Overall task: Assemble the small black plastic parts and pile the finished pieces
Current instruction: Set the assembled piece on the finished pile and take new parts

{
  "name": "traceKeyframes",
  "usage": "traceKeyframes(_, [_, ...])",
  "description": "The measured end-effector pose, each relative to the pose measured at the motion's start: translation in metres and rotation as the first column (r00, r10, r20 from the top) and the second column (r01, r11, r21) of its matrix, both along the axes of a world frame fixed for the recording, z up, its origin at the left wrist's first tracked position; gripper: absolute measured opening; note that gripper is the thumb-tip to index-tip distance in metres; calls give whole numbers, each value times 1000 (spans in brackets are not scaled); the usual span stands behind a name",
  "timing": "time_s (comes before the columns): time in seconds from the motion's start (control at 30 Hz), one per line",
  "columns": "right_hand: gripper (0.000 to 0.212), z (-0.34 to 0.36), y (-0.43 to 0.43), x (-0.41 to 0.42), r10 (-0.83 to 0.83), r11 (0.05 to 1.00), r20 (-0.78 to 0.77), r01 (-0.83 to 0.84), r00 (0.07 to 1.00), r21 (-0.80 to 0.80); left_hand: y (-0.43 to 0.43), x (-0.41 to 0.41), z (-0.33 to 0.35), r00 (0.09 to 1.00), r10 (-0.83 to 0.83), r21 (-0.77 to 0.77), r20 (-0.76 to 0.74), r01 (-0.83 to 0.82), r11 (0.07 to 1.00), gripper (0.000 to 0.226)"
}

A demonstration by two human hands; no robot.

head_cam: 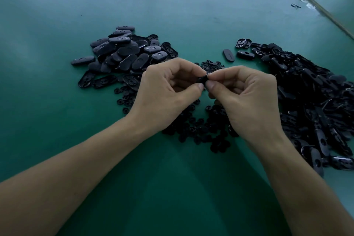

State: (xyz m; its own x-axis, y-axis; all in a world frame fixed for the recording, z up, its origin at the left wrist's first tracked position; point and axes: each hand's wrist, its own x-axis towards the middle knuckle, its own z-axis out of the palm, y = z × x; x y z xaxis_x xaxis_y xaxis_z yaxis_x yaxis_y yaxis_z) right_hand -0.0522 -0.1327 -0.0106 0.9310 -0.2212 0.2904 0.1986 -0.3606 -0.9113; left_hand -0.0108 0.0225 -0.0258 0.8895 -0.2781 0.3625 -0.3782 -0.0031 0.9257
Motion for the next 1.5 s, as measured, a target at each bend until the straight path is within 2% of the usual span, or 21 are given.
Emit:
traceKeyframes(0.27, [21,1,8,-4,-7,980,55,18,998,-199,0,3,-3,997,70,38,14,-71,997,19])
traceKeyframes(0.4, [22,3,7,-6,11,971,77,8,997,-239,0,3,-4,997,76,59,33,-78,995,20])
traceKeyframes(0.67, [22,0,3,-3,20,986,109,-1,994,-165,-2,3,-4,994,103,101,20,-105,989,19])
traceKeyframes(0.77, [26,0,-2,0,12,987,77,0,997,-160,-2,2,-2,998,66,61,-14,-65,996,19])
traceKeyframes(0.9, [24,-1,-4,2,89,996,20,-89,996,-32,-1,2,-1,999,9,12,-41,-8,1000,20])
traceKeyframes(1.0, [22,1,-8,2,99,995,24,-99,995,-5,0,3,-2,999,8,-16,-48,-9,1000,23])
traceKeyframes(1.5, [11,-2,-7,6,56,994,-76,-63,996,-92,3,4,-2,997,44,-12,-68,-45,999,26])
